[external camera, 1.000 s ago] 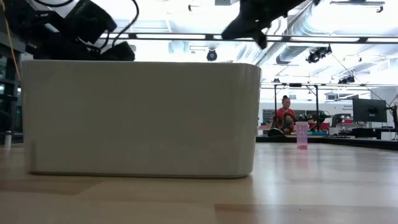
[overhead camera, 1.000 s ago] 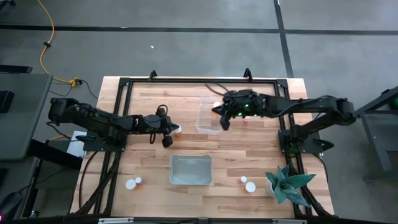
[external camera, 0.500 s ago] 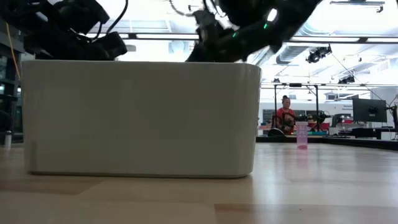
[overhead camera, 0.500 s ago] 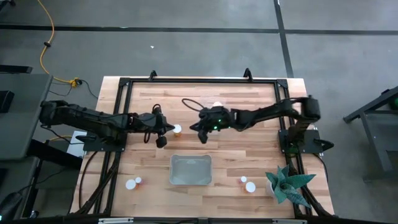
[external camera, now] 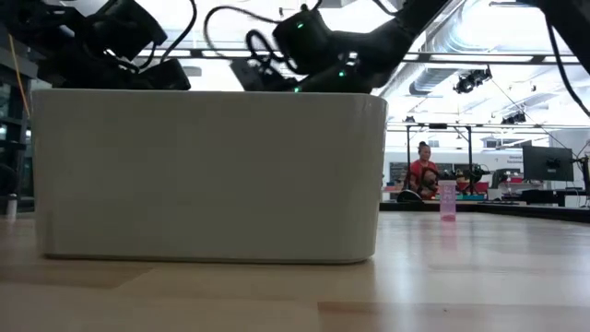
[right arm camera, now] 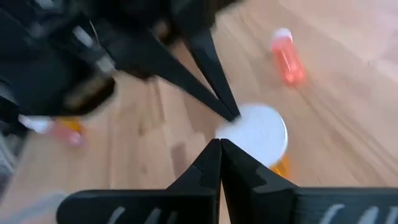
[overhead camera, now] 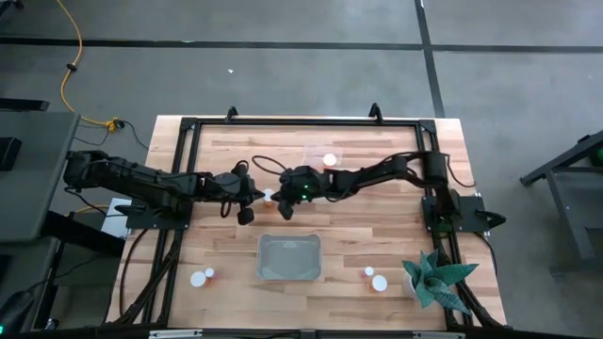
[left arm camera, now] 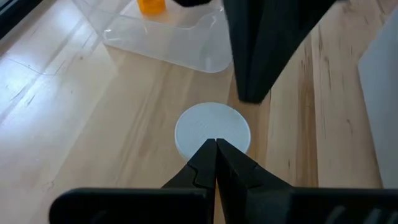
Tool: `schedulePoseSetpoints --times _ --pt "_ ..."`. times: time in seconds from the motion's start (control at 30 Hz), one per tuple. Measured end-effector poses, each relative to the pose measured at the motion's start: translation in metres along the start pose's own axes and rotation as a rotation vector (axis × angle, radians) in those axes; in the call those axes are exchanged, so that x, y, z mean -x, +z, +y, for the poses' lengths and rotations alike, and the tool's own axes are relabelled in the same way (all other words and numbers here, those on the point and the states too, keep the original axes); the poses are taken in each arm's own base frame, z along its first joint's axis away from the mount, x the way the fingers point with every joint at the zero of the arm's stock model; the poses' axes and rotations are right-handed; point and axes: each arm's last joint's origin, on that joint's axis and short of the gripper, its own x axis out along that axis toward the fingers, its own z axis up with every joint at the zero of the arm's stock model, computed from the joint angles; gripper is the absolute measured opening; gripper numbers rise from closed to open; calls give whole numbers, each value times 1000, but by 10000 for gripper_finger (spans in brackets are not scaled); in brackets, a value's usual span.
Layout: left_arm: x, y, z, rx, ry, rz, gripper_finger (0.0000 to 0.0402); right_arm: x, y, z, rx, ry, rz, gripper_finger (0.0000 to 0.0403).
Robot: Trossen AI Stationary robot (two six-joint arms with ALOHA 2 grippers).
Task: Pick and place medicine bottles into bin by pill shape (circle, oval)
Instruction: Put the top left orange pill bottle into the transparent bin
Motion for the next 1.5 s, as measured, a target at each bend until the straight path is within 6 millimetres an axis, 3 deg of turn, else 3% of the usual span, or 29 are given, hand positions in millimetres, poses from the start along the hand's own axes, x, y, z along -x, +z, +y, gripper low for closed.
schedulePoseSetpoints --times 0.23,1.17,1.5 --pt "0 0 0 -2 1 1 0 -4 -2 -4 27 -77 30 0" --pt "-11 0 -1 10 23 -12 0 -2 2 -13 32 -97 42 0" --pt "-11 -1 0 13 40 -5 0 -12 -15 -22 21 -118 126 0"
